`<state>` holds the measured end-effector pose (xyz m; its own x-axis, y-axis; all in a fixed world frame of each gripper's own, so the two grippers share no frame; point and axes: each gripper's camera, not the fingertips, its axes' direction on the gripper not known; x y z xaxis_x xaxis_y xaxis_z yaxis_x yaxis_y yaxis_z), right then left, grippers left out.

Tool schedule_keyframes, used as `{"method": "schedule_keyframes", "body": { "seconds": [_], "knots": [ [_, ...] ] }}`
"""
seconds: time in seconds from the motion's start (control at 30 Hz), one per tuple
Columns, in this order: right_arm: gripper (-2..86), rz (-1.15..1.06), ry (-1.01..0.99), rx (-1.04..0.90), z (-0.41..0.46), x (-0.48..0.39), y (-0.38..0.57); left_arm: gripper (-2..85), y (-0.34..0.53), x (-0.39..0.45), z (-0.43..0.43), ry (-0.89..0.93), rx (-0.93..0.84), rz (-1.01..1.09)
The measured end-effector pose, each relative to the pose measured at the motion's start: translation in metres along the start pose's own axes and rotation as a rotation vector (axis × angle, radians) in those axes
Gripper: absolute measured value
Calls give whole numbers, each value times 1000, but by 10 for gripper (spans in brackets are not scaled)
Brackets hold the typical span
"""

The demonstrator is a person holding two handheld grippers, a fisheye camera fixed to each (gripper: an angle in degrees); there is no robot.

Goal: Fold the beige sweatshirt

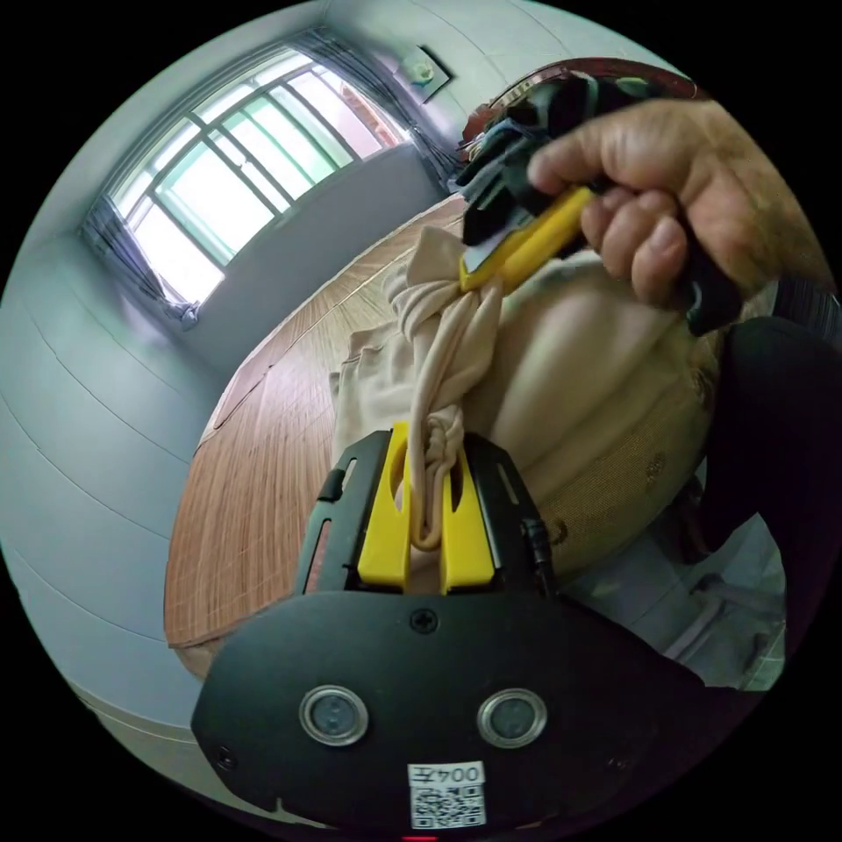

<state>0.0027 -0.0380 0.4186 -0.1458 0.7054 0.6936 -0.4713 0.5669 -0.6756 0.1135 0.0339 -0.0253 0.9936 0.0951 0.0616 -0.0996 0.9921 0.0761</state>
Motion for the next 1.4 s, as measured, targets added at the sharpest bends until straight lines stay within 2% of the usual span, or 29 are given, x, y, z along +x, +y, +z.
{"method": "schedule_keyframes", "body": {
  "seconds": [0.03, 0.1, 0.27, 0.33, 0.4, 0.5, 0.57, 0.6, 0.67, 0.7, 0.77, 0.83, 0.9, 0.97, 1.03, 1.1, 1.23, 1.4],
  "knots": [
    [49, 67, -82, 31, 0, 13, 7, 10, 0, 0, 0, 3, 2, -1],
    [51, 32, -21, 36, 1, 5, 13, 9, -1, 3, 0, -2, -2, 19],
    [81, -392, 488, 31, 13, -100, 22, 11, -5, 16, 3, -6, -6, 93],
    [87, -568, 597, 62, 27, -149, 29, 12, -4, 14, 4, 6, -5, 87],
    [97, -727, 658, 3, 56, -193, 32, 13, -4, 15, 4, 1, -6, 91],
    [120, -972, 845, -281, 141, -241, 42, 14, -3, 17, 6, -12, -7, 99],
    [130, -1140, 1118, -490, 213, -239, 59, 15, -1, 15, 7, -6, -7, 95],
    [132, -1180, 1199, -529, 228, -233, 63, 15, 0, 14, 8, -5, -7, 95],
    [118, -1285, 1484, -624, 265, -205, 68, 15, 2, 13, 9, -6, -7, 94],
    [111, -1300, 1522, -648, 269, -200, 68, 15, 3, 13, 10, -6, -6, 93],
    [47, -1308, 1480, -684, 264, -201, 64, 16, 7, 11, 11, -2, -3, 90],
    [33, -1259, 1403, -583, 245, -216, 54, 16, 10, 8, 13, 5, 3, 80],
    [30, -1144, 1207, -424, 212, -237, 37, 17, 13, 3, 14, 14, 9, 56],
    [32, -904, 840, -279, 166, -243, 3, 19, 19, -5, 15, 19, 26, 20],
    [42, -746, 671, -282, 159, -225, -21, 19, 23, -9, 20, 29, 15, 11],
    [66, -659, 650, -312, 164, -206, -34, 19, 26, -10, 25, 32, 3, 15],
    [126, -636, 590, -183, 134, -207, -33, 19, 35, -14, 33, 26, 0, 20],
    [169, -561, 654, -72, 99, -196, -18, 19, 48, -22, 43, 33, 1, 18]
  ]
}}
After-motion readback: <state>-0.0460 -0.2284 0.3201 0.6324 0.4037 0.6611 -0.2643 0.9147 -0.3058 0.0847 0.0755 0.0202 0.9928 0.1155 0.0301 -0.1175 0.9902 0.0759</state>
